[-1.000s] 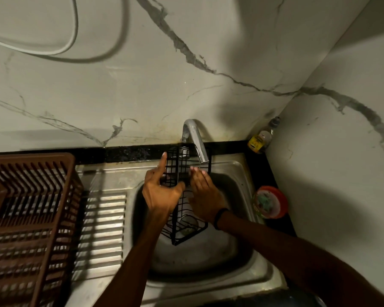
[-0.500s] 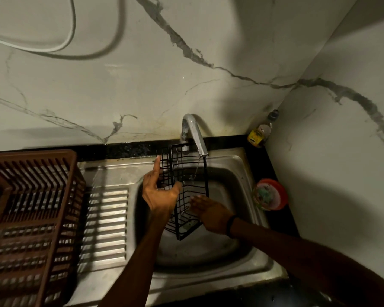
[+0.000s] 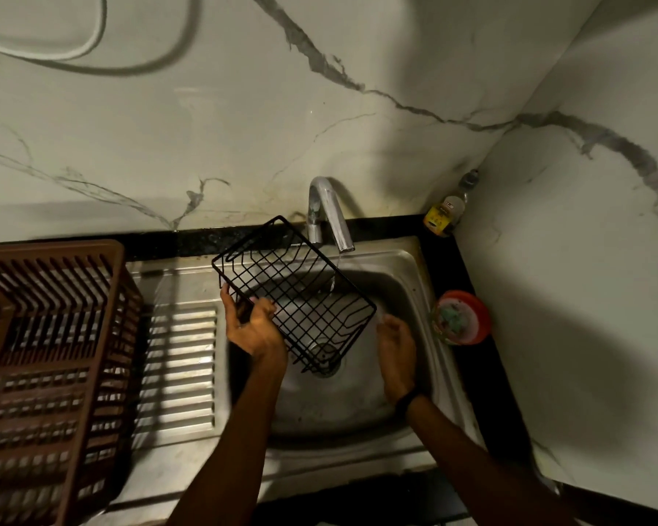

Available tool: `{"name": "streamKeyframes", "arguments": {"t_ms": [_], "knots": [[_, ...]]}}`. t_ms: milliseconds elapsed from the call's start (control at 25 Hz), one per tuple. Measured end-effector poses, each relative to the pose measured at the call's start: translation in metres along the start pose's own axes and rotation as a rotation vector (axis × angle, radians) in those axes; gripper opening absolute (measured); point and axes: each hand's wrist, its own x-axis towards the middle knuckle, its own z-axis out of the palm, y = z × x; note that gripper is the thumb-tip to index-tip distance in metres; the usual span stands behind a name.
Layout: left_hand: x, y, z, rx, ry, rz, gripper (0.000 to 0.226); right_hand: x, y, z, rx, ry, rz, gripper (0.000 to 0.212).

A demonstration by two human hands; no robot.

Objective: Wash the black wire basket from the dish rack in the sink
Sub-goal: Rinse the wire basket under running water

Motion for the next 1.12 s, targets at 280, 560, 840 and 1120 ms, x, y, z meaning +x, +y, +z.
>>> {"name": "streamKeyframes", "arguments": {"t_ms": [280, 560, 840, 1120], "knots": [[-0.016, 0.007, 0.002, -0.090, 0.085, 0.028, 0.081, -0.012, -0.020, 0.025, 0.434, -0.418, 0.423, 0.043], [-0.038, 0.012, -0.017, 0.044, -0.150, 0.288, 0.095, 0.013, -0.043, 0.034, 0.640, -0.497, 0.274, 0.025], [-0.034, 0.008, -0.052, 0.099, -0.304, 0.009, 0.097, 0.054, -0.054, 0.053, 0.509, -0.473, 0.120, 0.037], [-0.016, 0.023, -0.064, -0.179, -0.192, -0.305, 0.054, 0.075, -0.064, 0.058, 0.392, -0.416, -0.040, 0.034]]}}
